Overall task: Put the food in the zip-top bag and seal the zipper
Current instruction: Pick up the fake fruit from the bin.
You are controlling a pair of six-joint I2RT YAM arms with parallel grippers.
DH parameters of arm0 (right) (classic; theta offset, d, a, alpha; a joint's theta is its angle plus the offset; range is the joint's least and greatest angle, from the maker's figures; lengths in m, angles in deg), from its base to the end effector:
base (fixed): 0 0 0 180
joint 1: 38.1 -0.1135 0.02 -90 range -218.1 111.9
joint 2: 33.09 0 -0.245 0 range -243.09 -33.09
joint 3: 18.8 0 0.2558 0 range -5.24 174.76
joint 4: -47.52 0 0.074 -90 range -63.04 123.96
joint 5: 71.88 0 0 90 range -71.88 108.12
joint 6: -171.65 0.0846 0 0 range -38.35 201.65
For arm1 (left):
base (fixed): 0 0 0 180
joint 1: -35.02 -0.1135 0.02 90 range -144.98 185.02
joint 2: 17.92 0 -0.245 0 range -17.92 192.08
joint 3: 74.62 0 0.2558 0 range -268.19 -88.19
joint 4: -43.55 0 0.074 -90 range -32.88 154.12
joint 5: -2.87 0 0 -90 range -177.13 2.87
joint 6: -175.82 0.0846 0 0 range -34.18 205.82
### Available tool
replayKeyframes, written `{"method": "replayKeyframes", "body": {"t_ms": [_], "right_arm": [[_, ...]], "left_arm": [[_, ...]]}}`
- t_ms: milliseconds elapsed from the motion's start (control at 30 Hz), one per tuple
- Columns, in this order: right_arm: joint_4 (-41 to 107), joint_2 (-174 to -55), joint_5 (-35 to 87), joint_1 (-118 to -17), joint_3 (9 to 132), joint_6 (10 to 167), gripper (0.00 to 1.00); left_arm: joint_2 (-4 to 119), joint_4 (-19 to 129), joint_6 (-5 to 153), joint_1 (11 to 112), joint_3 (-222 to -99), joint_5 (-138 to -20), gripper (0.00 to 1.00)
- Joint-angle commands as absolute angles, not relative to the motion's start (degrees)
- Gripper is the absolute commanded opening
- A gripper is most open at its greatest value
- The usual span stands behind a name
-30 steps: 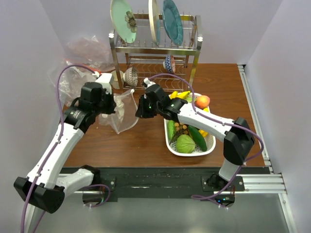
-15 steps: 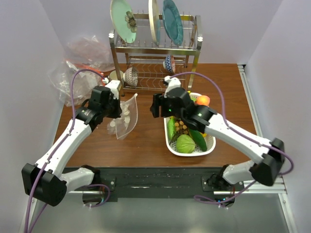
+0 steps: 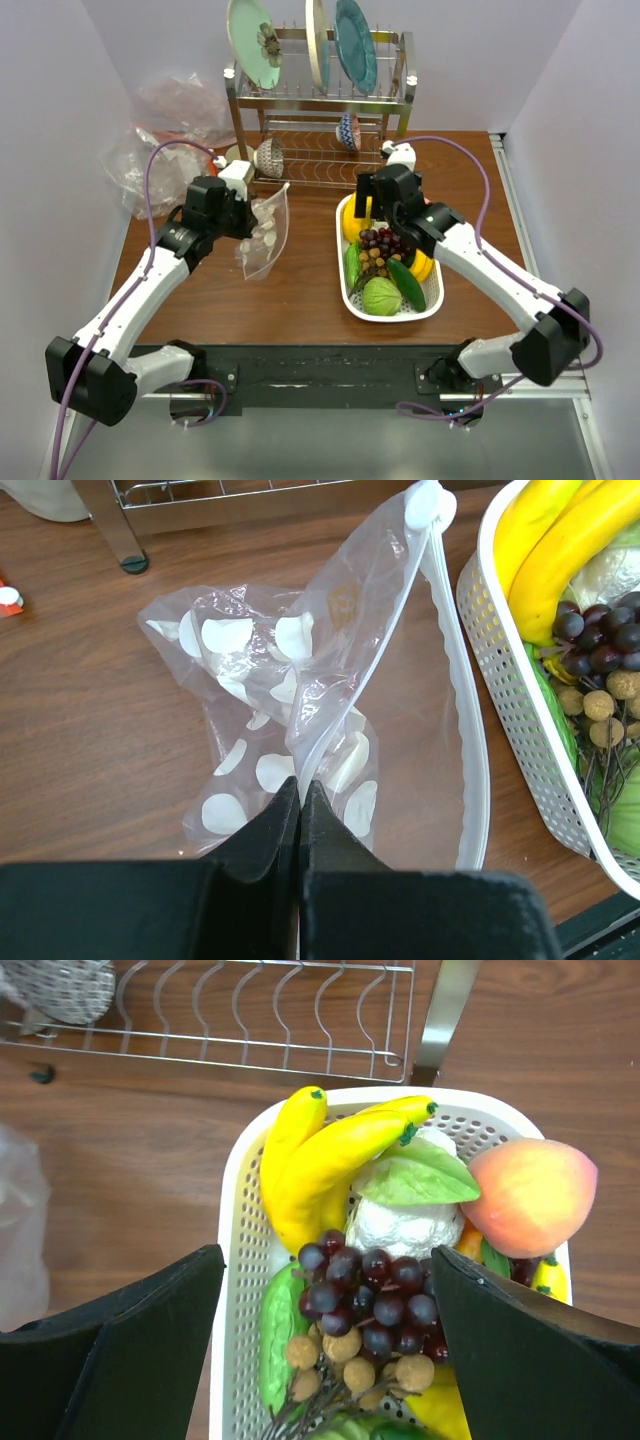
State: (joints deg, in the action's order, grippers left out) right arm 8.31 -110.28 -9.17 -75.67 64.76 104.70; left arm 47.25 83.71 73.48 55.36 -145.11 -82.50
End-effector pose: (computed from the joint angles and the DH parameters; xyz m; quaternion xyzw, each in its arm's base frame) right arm 0.2973 0.1798 0.2999 0.0041 0.8608 0.0558 0.5059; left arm 0.2806 -0.1113 0.2691 0.0804 0.8822 -0.1645 0.4339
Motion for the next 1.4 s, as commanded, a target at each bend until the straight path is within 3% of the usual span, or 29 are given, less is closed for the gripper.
{"method": "replayKeyframes", "body": {"t_ms": [0,567,733,767,833,867,967,1367], "right_arm": [[11.9,-117.71,-12.03,-74.58,71.21,108.53,0.88],[9.26,-133.1,-23.72,-71.24,78.44,126.03,0.83],[8.91,-135.3,-26.09,-70.71,78.96,127.7,0.62],[8.73,-134.87,-27.05,-70.71,78.79,127.79,0.48],[9.34,-133.55,-27.58,-70.63,77.48,127.7,0.36],[10.22,-131.63,-27.93,-70.71,76.69,126.48,0.25],[12.68,-128.03,-28.12,-70.71,74.48,123.85,0.16],[24.63,-110.0,-16.34,-70.63,64.03,123.83,0.16]], "left_arm": [[45.1,78.3,75.01,55.59,-143.21,-80.71,0.0],[43.96,76.01,74.83,55.59,-139.52,-79.13,0.0],[43.87,76.1,75.01,55.59,-139.17,-79.21,0.0],[43.87,76.1,75.09,55.59,-139.25,-79.3,0.0],[43.87,76.28,75.1,55.59,-139.08,-79.65,0.0],[43.78,76.28,75.1,55.59,-139.08,-79.74,0.0],[44.22,76.36,75.1,55.59,-139.25,-79.57,0.0],[47.65,80.67,73.95,55.59,-144.52,-78.51,0.0]]}}
